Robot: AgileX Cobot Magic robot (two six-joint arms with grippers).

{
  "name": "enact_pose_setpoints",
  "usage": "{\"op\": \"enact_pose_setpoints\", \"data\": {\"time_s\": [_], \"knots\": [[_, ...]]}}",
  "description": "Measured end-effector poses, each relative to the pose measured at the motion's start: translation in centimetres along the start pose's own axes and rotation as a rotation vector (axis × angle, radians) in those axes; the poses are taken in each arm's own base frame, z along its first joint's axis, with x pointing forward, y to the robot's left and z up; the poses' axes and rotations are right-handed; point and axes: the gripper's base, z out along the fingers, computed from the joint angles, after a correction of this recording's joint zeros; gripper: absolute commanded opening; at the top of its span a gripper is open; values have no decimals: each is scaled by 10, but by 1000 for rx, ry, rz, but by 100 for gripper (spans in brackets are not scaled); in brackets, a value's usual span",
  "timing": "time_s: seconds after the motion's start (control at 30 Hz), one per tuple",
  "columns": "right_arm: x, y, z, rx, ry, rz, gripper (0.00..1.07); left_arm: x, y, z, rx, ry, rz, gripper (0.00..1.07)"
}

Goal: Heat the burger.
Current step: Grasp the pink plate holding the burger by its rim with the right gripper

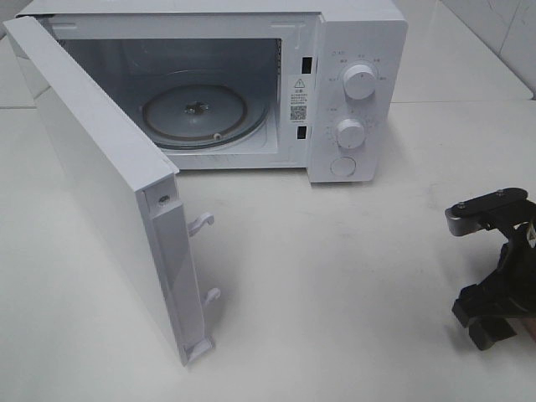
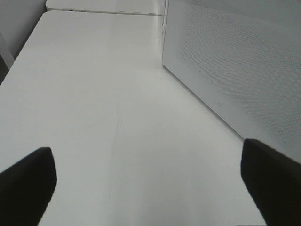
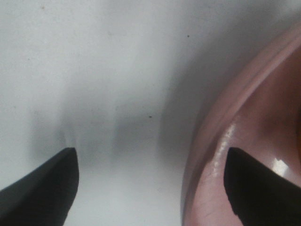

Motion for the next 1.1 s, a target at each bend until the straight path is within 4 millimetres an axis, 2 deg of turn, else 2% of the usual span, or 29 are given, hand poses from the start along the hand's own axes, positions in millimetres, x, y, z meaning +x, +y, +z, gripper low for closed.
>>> {"op": "enact_pose_setpoints", "data": {"time_s": [0.33,0.5,0.53,0.57,0.6,0.63,0.67,0.7,0.73,0.77,0.8,0.83,0.9,1.1], "knots": [[-2,0,8,10,17,-3,78,0,0,0,0,0,0,100],[-3,1,9,8,21,6,69,0,0,0,0,0,0,100],[-3,1,9,8,21,8,66,0,0,0,0,0,0,100],[-3,1,9,8,21,18,56,0,0,0,0,0,0,100],[-3,1,9,8,21,18,56,0,0,0,0,0,0,100],[-3,0,9,13,19,18,45,0,0,0,0,0,0,100],[-3,0,9,13,19,18,45,0,0,0,0,0,0,100],[-3,0,9,18,19,12,38,0,0,0,0,0,0,100],[-3,-2,10,31,22,-1,24,0,0,0,0,0,0,100],[-3,-2,10,31,22,-1,24,0,0,0,0,0,0,100],[-3,-3,10,37,25,-5,11,0,0,0,0,0,0,100],[-3,-3,10,37,25,-5,11,0,0,0,0,0,0,100],[-2,-3,10,42,31,-7,0,0,0,0,0,0,0,100],[-2,-4,8,44,37,5,0,0,0,0,0,0,0,100]]}}
